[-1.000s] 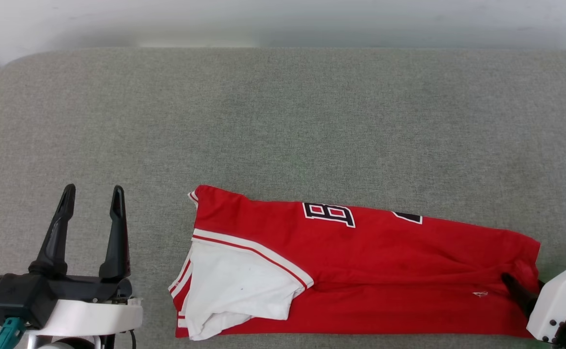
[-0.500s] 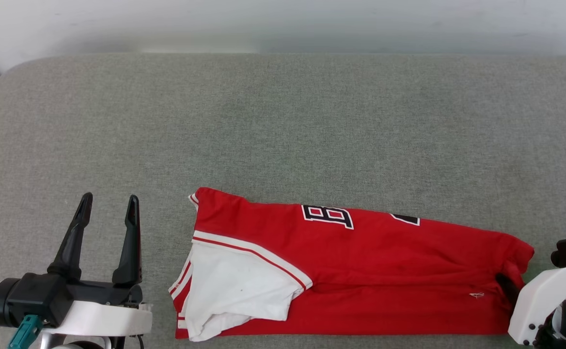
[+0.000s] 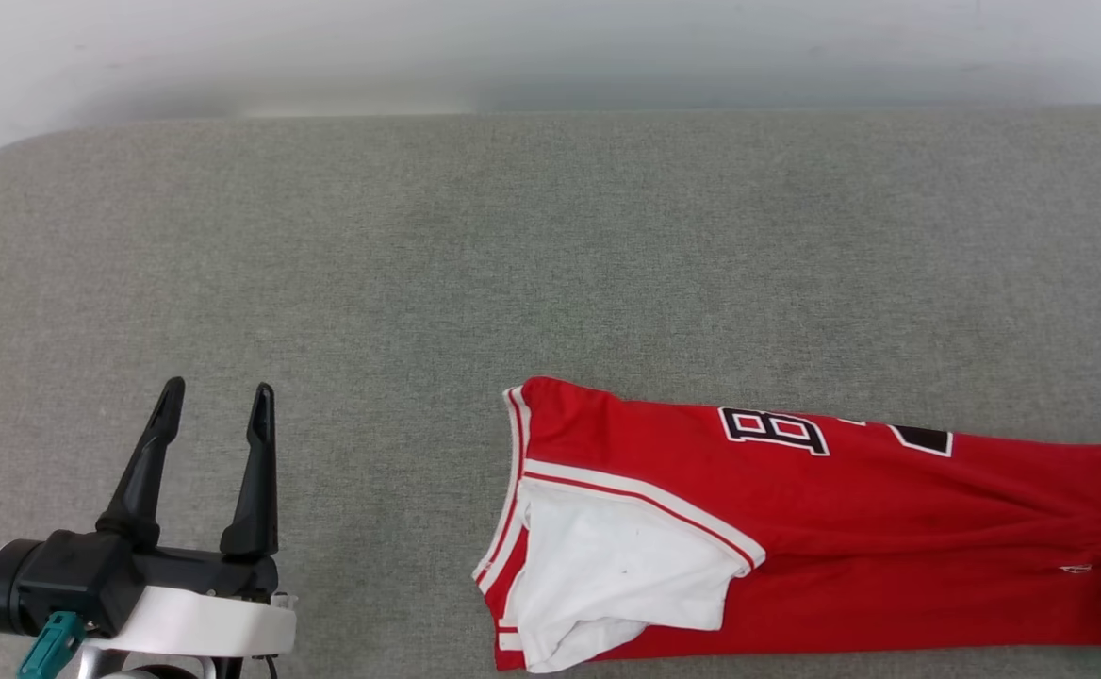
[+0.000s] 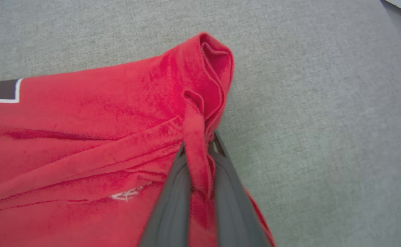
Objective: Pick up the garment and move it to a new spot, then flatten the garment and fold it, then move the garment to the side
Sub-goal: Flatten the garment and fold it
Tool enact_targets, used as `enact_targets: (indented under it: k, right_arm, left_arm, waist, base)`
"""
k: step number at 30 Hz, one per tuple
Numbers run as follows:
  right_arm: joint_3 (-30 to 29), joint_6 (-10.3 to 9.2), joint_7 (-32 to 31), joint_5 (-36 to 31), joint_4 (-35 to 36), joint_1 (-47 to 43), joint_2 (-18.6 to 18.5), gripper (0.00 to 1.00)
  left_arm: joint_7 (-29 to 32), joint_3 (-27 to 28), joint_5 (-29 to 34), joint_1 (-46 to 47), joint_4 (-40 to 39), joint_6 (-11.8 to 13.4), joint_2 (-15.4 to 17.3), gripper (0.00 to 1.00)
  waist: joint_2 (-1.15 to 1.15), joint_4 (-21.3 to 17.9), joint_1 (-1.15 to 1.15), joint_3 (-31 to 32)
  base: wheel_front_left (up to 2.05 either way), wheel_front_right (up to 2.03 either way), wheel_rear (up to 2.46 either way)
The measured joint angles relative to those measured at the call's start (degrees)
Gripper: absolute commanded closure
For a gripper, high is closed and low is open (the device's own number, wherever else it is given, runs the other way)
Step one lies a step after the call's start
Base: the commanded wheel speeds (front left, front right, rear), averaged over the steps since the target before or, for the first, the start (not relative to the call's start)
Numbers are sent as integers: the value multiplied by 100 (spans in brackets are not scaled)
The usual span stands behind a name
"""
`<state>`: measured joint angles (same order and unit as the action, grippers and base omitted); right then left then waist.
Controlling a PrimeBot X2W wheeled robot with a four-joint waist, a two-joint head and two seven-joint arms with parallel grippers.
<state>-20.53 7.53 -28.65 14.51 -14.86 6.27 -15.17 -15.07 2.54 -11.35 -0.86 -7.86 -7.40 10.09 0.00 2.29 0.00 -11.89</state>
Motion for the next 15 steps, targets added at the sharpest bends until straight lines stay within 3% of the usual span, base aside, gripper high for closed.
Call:
enact_targets:
  k: [7, 15]
  right_arm:
    - [132, -3, -3, 157, 169, 58, 68, 100]
    - [880, -3, -647, 716, 1322, -292, 289, 100]
  left_arm:
    - [1, -15, -8, -14, 48, 0, 2, 0]
    - [0, -31, -43, -157, 85, 0, -23, 0]
  waist:
    - [0, -79, 0, 129]
    - [0, -155, 0, 367]
  base:
    - [0, 0, 0]
    - [0, 0, 0]
